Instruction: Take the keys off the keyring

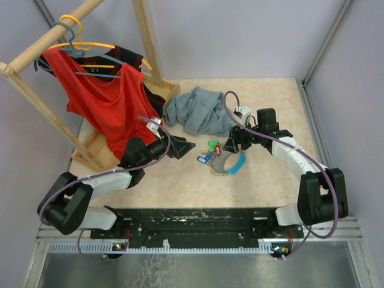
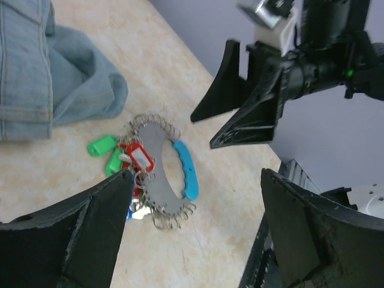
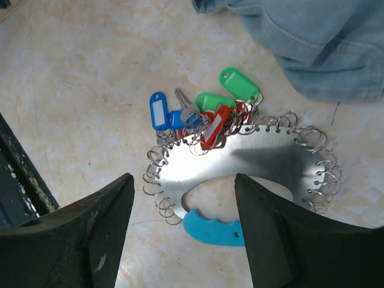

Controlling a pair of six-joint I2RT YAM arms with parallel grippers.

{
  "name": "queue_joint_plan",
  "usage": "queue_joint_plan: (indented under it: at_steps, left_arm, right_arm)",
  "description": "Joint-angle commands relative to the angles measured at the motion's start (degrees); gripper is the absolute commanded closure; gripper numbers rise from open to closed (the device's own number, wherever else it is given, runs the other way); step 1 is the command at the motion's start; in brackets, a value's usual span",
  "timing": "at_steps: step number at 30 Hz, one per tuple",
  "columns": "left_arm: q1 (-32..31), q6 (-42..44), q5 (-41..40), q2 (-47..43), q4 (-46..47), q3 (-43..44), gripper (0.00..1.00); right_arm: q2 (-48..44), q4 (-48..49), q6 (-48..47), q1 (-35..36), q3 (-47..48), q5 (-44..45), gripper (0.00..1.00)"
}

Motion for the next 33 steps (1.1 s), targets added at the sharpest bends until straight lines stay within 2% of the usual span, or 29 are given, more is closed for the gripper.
queue_joint_plan:
  at_steps: [1, 4, 11, 19, 28, 33]
  left_arm:
    - [0.0, 3.8, 0.3, 4.3, 14.9, 3.0, 0.08]
    - [0.0, 6.4, 0.7, 7.4, 17.7, 4.5, 0.09]
    - [0.0, 4.9, 2.3, 11.3, 31.5, 0.5, 0.1]
    - [0.0, 4.4, 2.8, 12.0, 35.2, -0.7, 0.1]
    - [-0.1, 3.8, 2.9, 12.5, 35.8, -0.8, 0.11]
    - [-0.3, 3.8, 2.8, 12.6, 36.0, -0.9, 0.11]
  right_arm:
    - [4.6, 3.7, 3.4, 1.2, 2.2, 2.1, 0.42]
    - [8.6, 3.6, 4.7, 1.7, 4.4, 3.3, 0.57]
    - [13.9, 5.4, 6.9, 3.9, 5.2, 3.5, 0.58]
    - [20.9, 8.0, 8.8, 4.0, 7.1, 2.6, 0.59]
    - [24.5, 8.4, 10.5, 4.7, 7.6, 0.5, 0.7]
    - [23.9, 8.1, 10.4, 4.7, 7.7, 0.6, 0.9]
